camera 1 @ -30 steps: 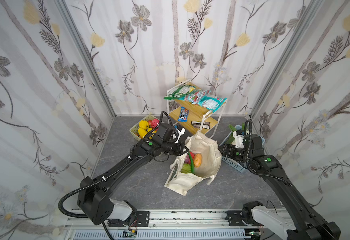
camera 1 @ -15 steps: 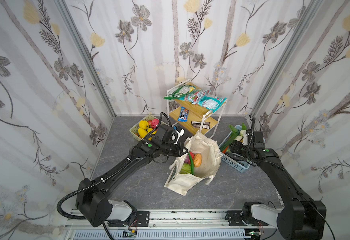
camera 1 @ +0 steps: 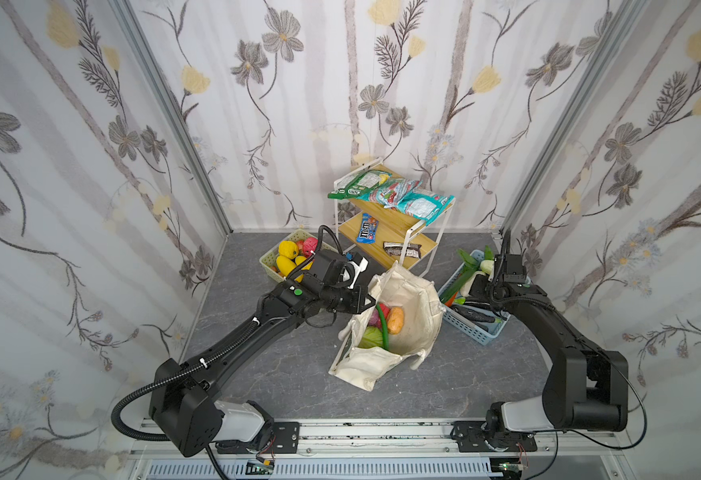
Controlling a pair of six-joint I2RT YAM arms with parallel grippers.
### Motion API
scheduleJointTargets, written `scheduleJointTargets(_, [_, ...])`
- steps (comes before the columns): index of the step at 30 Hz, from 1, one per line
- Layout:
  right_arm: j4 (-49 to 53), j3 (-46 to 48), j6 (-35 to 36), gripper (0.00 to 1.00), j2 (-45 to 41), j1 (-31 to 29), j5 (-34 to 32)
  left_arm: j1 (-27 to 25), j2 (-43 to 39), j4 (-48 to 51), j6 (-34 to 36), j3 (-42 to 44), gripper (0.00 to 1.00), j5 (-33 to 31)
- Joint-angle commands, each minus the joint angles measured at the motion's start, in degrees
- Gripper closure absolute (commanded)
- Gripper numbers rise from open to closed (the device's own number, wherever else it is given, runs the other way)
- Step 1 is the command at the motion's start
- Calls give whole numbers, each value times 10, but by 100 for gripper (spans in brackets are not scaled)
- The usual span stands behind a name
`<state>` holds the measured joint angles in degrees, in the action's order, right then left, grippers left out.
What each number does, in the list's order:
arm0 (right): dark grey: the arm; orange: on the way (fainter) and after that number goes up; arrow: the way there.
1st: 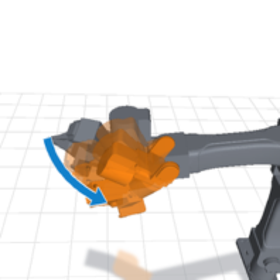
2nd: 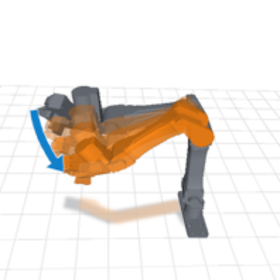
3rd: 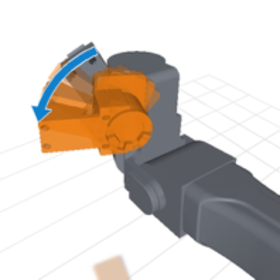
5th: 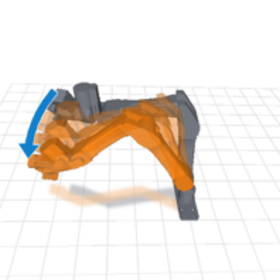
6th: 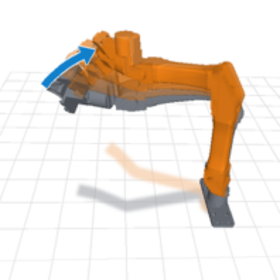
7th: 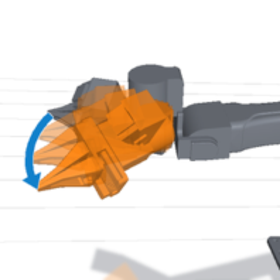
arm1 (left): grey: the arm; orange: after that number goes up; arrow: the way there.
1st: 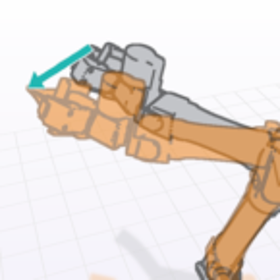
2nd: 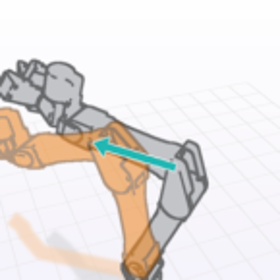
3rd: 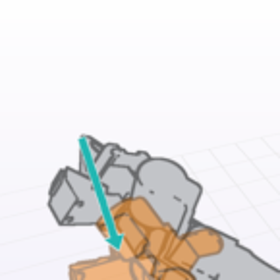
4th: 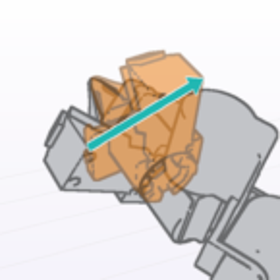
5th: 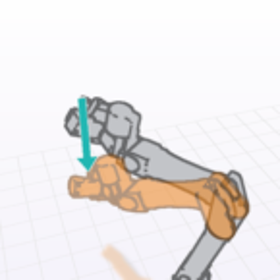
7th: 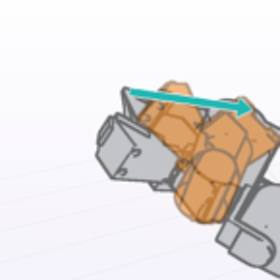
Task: Place the food into the grocery bag and tie it
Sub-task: 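Lift the right gripper out of the bag back over the blue basket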
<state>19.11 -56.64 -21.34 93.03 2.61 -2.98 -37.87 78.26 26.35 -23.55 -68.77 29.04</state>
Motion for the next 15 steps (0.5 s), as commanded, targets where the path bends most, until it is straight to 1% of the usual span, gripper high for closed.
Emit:
scheduleJointTargets(1, [-36, -14, 11, 41, 30, 1, -12, 1, -5, -9, 5, 1, 100, 0])
scheduleJointTargets(15, [-55, -72, 12, 42, 139, 10, -1, 2, -10, 0, 9, -3, 100, -6])
